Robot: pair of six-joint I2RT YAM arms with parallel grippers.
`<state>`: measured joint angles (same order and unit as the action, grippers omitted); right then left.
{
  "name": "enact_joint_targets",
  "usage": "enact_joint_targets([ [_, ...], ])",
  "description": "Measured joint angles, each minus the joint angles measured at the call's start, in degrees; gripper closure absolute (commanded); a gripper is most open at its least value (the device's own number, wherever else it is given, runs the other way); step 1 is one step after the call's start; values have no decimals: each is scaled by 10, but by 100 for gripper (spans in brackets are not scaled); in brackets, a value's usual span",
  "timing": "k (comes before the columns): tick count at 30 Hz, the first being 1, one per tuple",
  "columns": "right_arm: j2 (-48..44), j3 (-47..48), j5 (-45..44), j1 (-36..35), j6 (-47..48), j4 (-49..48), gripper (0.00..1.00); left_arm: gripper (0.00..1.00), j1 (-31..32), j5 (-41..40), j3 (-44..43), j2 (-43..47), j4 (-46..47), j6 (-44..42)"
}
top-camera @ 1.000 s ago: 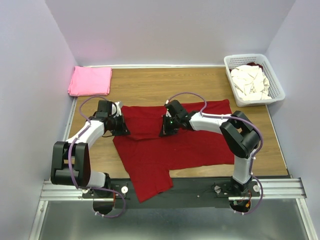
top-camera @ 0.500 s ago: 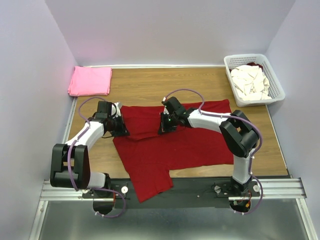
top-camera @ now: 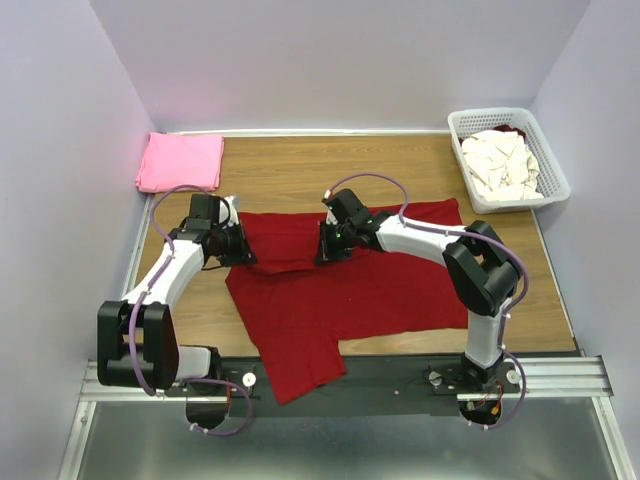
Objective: Fold and stack the t-shirts
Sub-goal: Fold the tshirt
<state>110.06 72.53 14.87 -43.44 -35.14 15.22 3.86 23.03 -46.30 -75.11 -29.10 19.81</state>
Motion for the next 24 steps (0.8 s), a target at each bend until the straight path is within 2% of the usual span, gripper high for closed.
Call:
enact_joint_targets([
  [3,-5,1,0,0,3,8,74,71,0,0,0,1,-9,1],
  [4,-7,1,-1,0,4,12,66,60,0,-1,0,4,-12,1],
  [6,-12,0,-1,0,7,16,63,50,0,-3,2,17,-16,0],
  [13,-24,-5,-2,0,10,17,62,46,0,-5,56,69,7,14],
  [18,-21,-6,-1,0,9,16,62,44,0,-5,97,64,30,17],
  [24,-4,-10,10,0,0,7,58,44,0,-14,98,32,68,19],
])
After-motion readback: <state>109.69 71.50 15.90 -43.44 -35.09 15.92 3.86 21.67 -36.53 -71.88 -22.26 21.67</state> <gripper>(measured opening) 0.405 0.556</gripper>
